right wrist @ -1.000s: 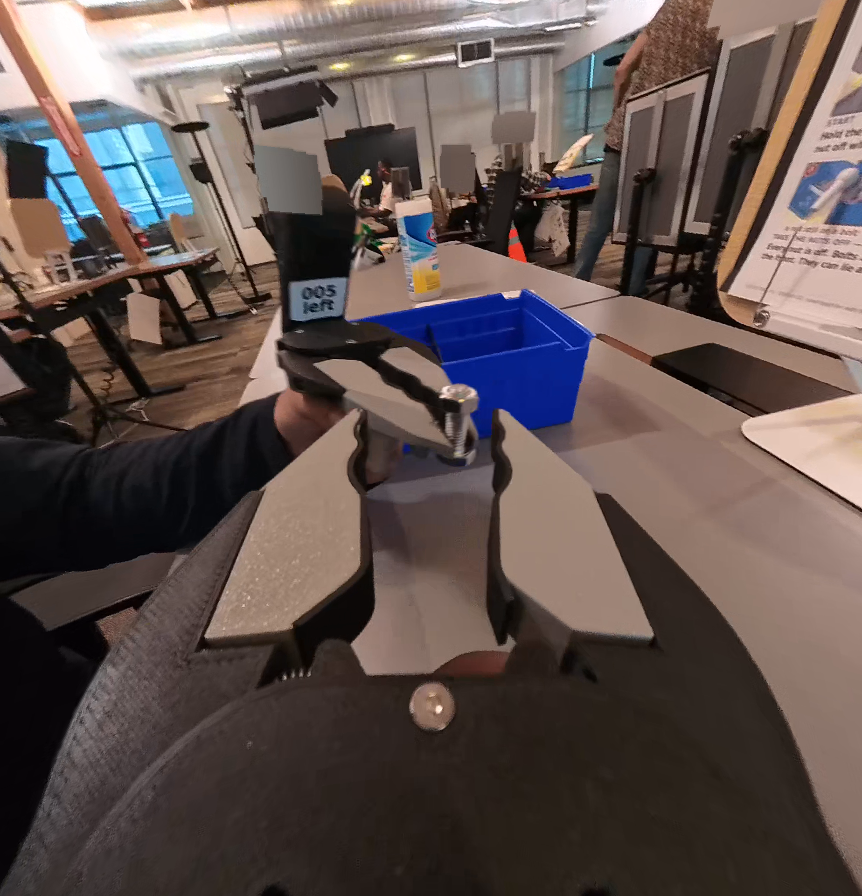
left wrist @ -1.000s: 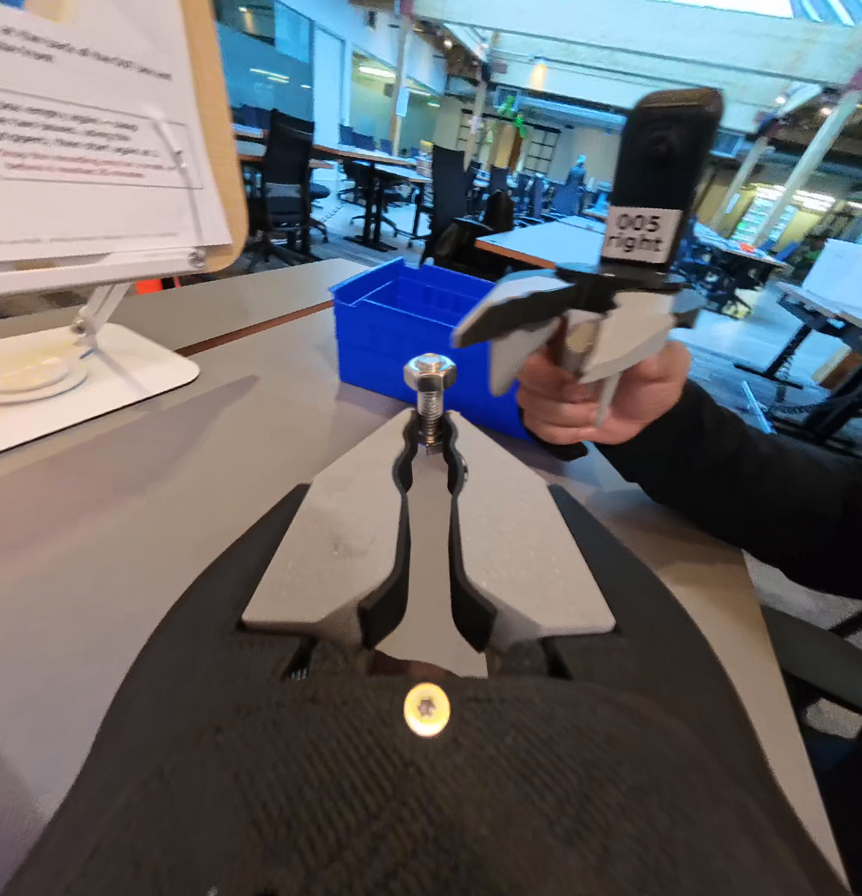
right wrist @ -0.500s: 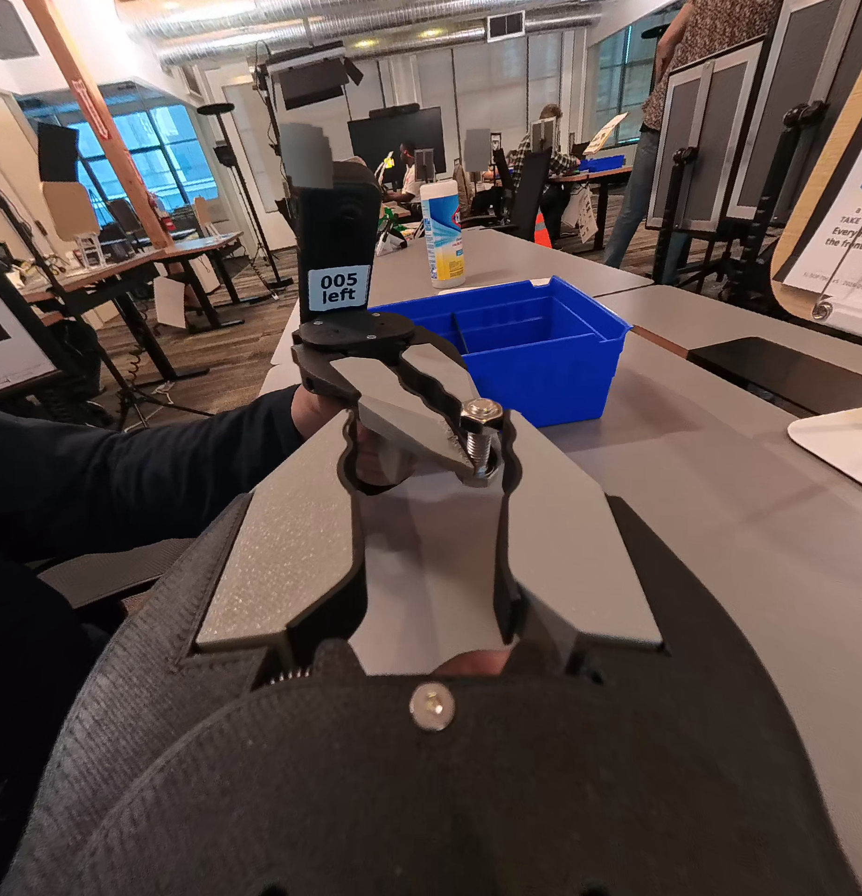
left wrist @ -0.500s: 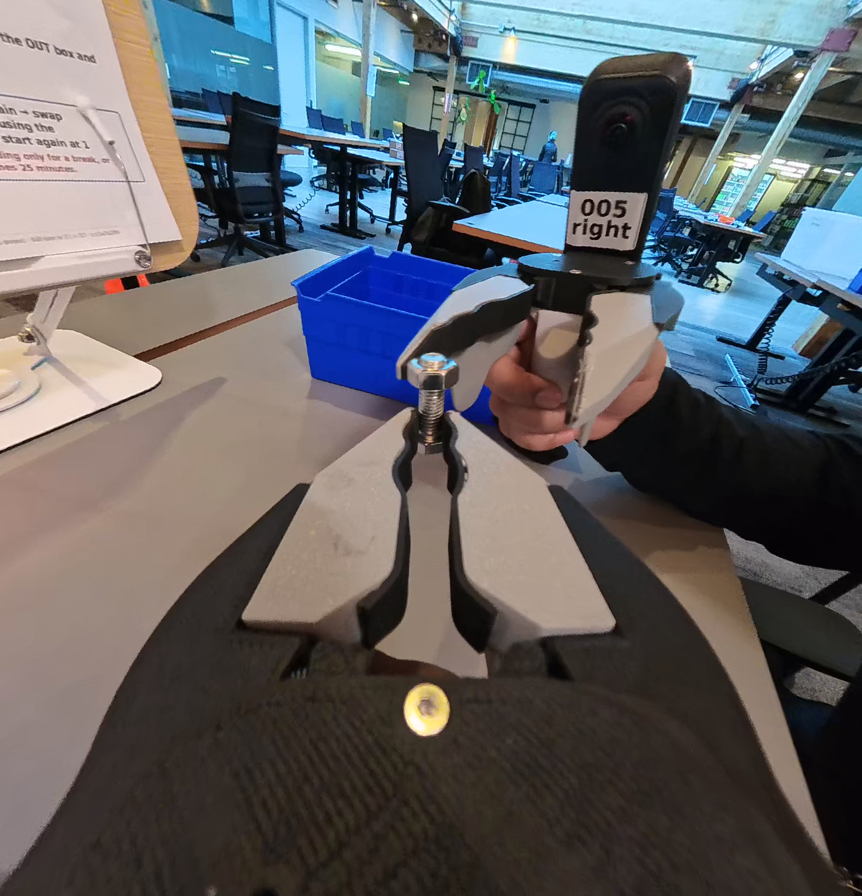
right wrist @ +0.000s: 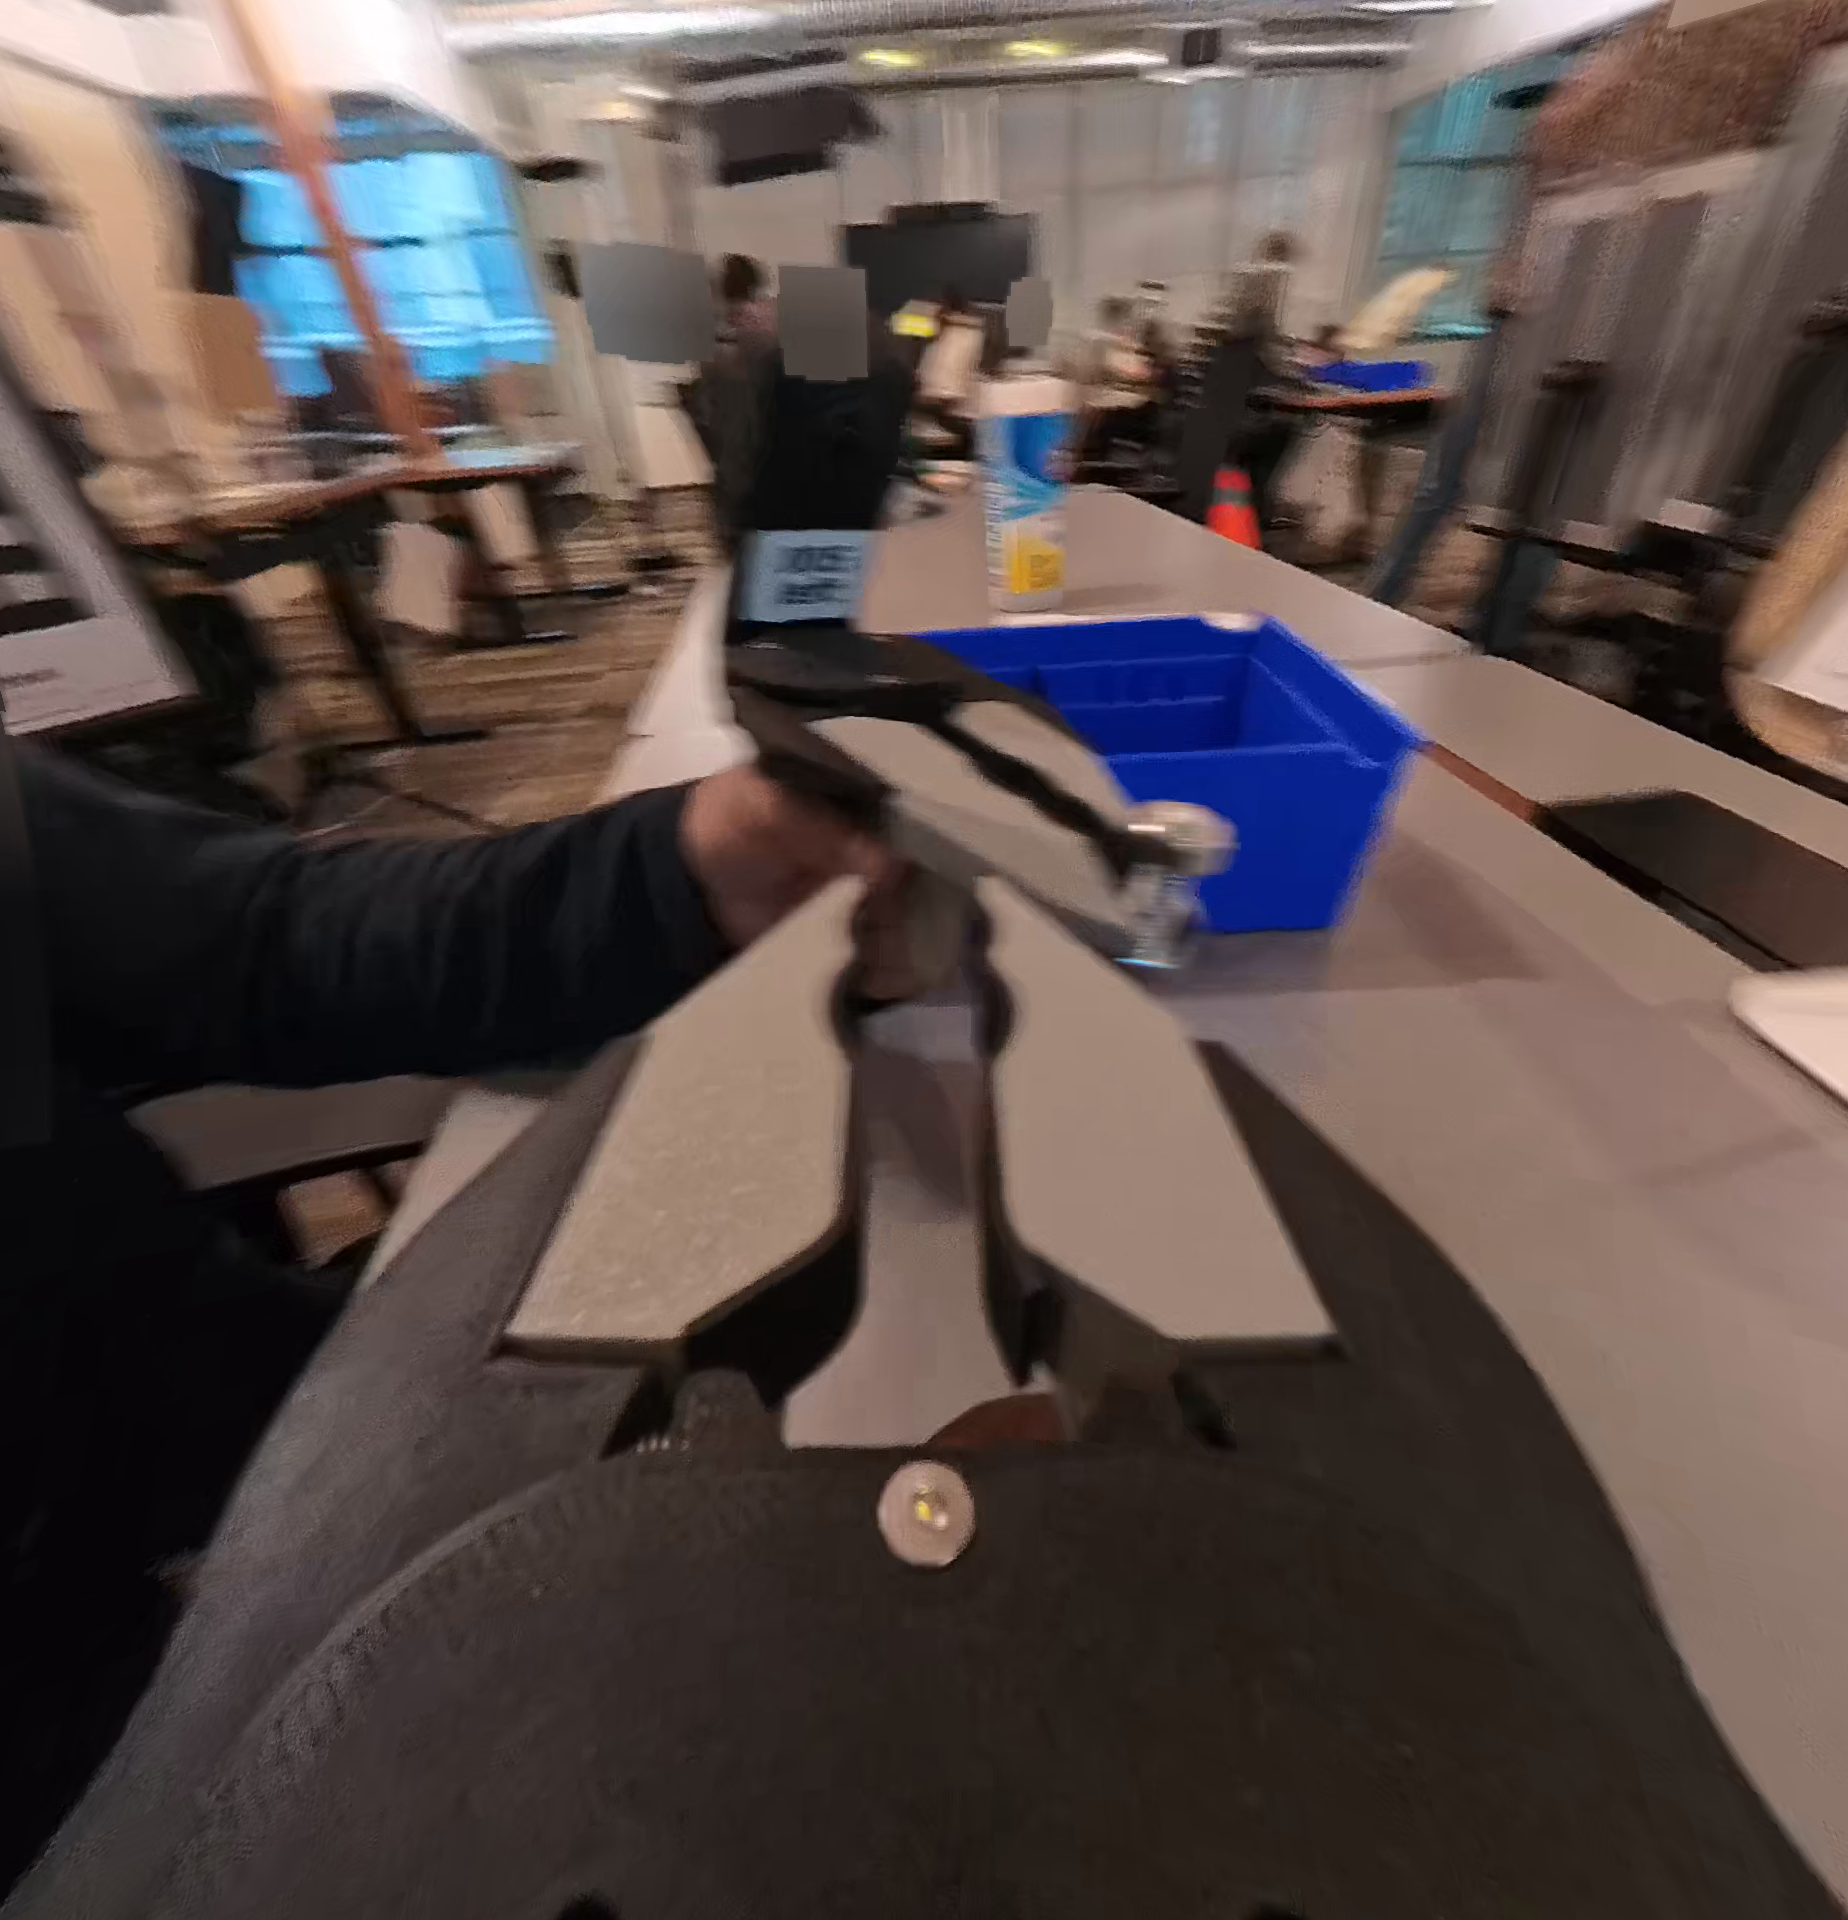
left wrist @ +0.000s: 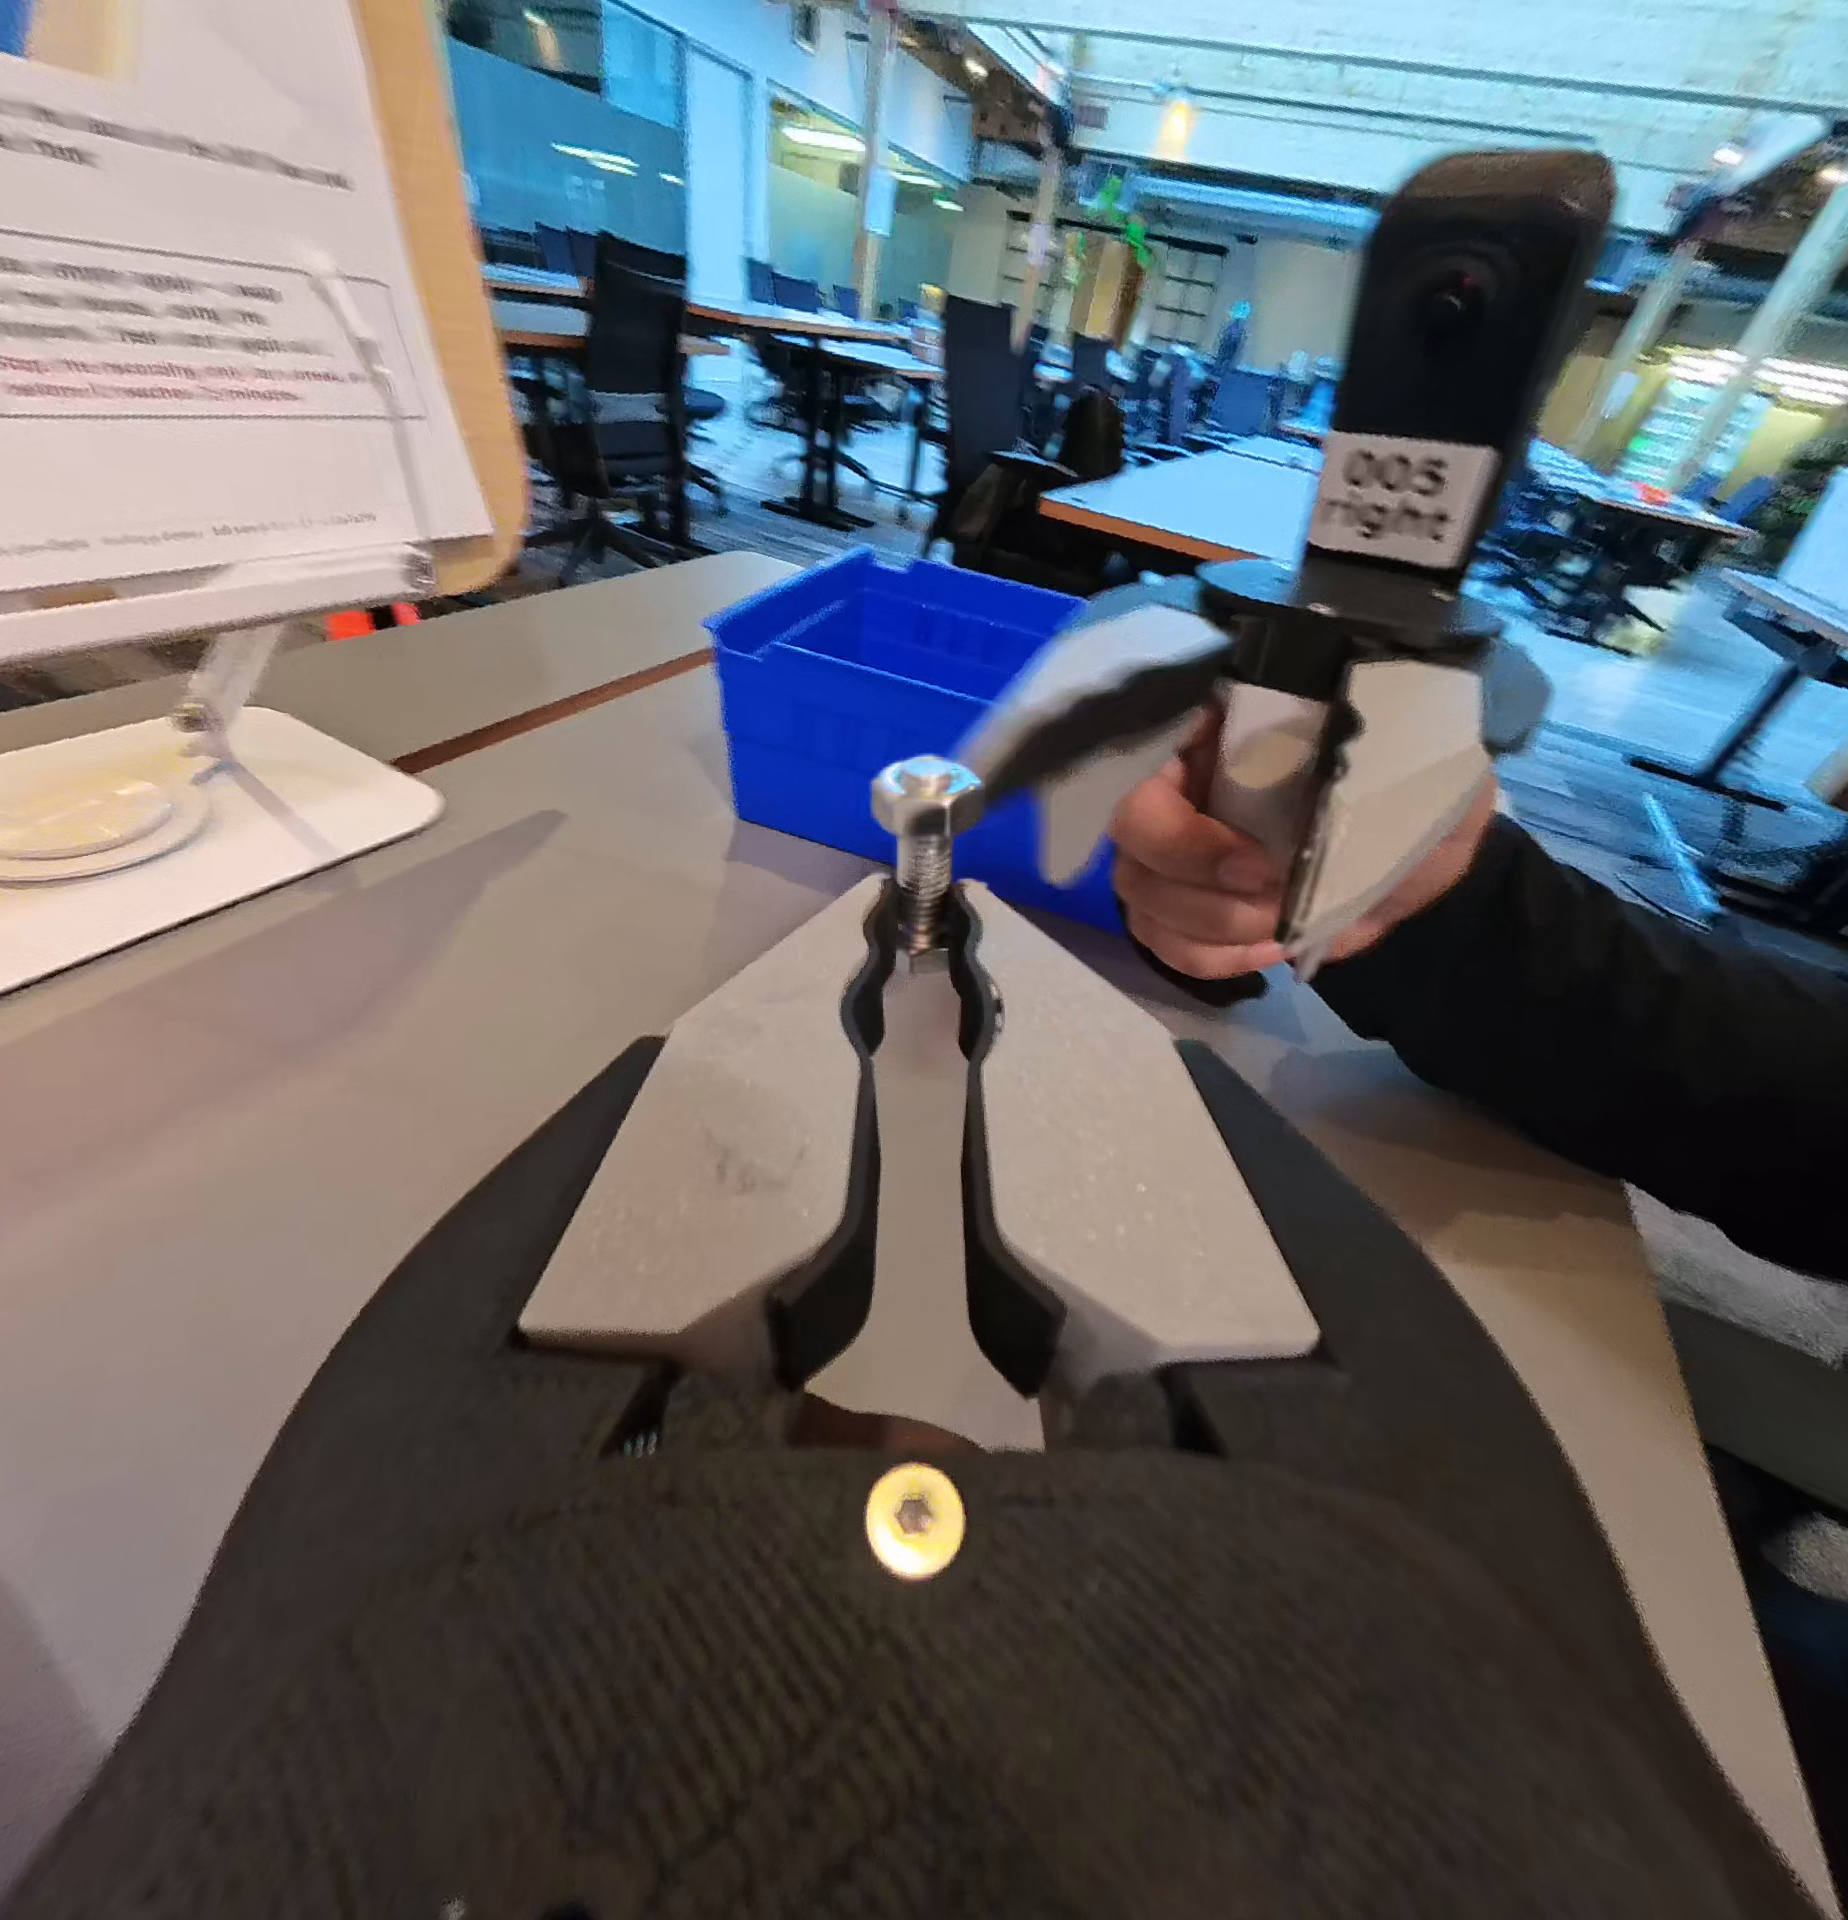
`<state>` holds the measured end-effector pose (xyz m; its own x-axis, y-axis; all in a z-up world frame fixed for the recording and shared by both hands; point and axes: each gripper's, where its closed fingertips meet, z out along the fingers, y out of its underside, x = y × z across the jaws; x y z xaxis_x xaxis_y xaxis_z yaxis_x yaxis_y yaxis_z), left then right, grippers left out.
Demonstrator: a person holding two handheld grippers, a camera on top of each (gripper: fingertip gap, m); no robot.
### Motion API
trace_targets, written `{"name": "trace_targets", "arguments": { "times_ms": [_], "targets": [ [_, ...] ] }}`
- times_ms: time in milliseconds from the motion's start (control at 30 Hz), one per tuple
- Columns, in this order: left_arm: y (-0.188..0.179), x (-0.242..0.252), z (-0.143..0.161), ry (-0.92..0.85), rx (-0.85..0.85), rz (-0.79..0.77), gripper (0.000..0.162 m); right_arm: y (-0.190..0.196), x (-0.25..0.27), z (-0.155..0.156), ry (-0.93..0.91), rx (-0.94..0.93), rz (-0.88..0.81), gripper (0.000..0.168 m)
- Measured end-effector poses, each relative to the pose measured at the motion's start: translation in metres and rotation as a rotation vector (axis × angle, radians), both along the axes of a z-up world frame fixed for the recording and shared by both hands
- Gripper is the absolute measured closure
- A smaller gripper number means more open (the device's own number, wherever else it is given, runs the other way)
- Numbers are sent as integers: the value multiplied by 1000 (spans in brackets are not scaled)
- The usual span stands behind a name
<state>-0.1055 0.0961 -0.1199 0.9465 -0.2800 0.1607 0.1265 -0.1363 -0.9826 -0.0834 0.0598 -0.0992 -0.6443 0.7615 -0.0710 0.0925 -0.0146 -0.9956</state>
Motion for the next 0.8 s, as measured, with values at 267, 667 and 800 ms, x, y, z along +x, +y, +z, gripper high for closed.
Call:
{"name": "trace_targets", "arguments": {
  "times_ms": [267, 667, 800],
  "targets": [
    [-8, -7, 10, -87, 30, -39, 156, 15, -14, -1, -19, -43, -110, 115],
    [-2, 12, 4, -12, 7, -44, 155, 7, 3, 10, -30, -142, 28, 101],
    [0, 0, 8, -35, 27, 26, 156, -8, 17, 15, 33, -86, 115, 165]
  ]
}}
